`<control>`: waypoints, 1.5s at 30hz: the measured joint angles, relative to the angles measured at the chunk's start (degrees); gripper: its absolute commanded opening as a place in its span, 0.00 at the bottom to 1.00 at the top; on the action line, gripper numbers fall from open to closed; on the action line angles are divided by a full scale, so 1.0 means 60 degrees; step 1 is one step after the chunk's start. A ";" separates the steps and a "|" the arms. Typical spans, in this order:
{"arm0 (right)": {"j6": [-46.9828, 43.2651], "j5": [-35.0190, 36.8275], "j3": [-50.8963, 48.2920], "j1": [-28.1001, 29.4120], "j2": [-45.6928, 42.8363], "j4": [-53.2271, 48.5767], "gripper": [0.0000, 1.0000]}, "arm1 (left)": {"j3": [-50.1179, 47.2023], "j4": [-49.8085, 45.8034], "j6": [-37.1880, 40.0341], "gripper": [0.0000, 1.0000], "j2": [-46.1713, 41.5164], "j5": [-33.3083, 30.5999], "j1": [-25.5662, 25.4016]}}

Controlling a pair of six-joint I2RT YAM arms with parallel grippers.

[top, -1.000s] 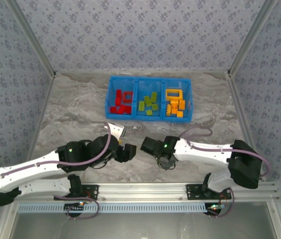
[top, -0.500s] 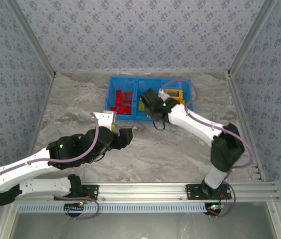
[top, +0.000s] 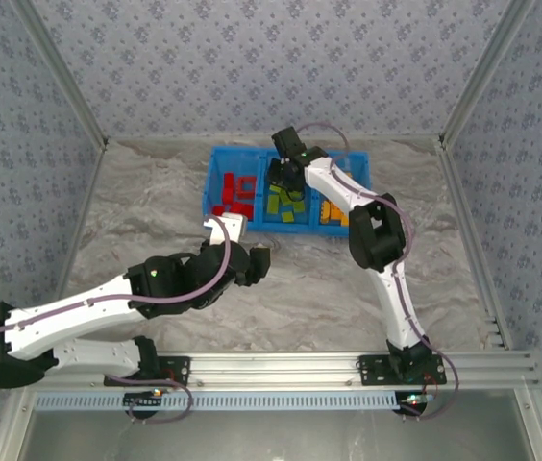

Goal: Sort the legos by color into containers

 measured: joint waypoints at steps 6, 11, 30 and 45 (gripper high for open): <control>-0.0091 -0.0623 0.0310 -0.0288 0.0441 0.0000 0.51 | 0.0033 0.0120 -0.0004 0.76 0.0342 0.0084 0.0004; -0.0321 -0.0954 0.0361 -0.0452 0.0470 -0.0025 0.64 | 0.0033 0.0120 -0.0004 0.76 0.0364 0.0189 0.0011; -0.1308 0.0353 -0.2965 -0.0317 -0.4663 0.0739 0.78 | 0.0033 0.0109 0.0018 0.82 0.0273 0.1107 0.1253; -0.2980 0.4350 -0.9806 -0.0765 -1.2171 0.1902 1.00 | -0.0284 -0.0878 0.0656 0.99 -0.1253 0.0459 0.5373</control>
